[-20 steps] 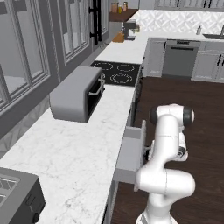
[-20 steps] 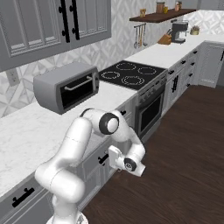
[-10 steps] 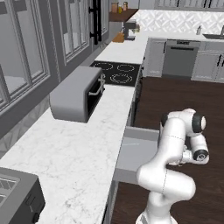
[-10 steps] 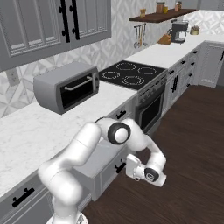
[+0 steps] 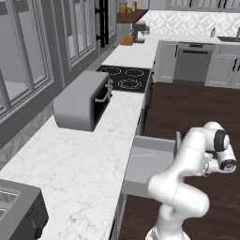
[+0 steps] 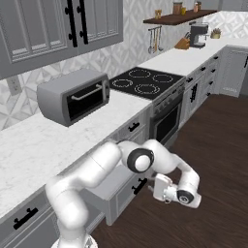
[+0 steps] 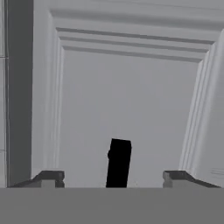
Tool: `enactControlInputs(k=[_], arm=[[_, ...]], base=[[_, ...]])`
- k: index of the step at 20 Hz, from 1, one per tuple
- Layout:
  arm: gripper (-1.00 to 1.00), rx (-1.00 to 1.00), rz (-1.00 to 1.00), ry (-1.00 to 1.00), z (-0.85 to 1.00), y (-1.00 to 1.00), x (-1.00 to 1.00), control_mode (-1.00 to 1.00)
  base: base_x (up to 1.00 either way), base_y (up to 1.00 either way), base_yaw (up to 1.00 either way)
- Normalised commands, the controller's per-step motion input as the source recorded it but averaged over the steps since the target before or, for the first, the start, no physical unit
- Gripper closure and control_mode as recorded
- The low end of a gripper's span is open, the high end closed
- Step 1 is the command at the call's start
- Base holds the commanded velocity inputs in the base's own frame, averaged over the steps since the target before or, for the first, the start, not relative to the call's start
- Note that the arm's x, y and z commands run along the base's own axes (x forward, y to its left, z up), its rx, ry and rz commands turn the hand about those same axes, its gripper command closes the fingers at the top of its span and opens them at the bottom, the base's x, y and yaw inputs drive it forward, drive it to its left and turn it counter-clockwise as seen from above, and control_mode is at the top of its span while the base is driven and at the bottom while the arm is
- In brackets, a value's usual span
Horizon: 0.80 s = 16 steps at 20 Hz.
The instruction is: Take a straw from the drawer in front and place it inside the glass cup on the dining counter.
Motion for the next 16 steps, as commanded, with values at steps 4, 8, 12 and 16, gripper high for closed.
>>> enactControlInputs(k=[4,8,12,16], arm=[[-1.00,-0.21,0.02,-0.08,0.74,-0.01,-0.13,-1.00],[-1.00,-0.26,0.01,-0.17,1.00,0.33,-0.28,-1.00],[-1.00,-0.34,0.00,-0.14,1.00,0.71,-0.23,-1.00],[-1.00,-0.43,0.00,-0.15,1.00,0.81,-0.22,-1.00]], base=[[0.00,0.00,0.00],[0.00,0.00,0.00],[0.00,0.00,0.00],[0.00,0.00,0.00]])
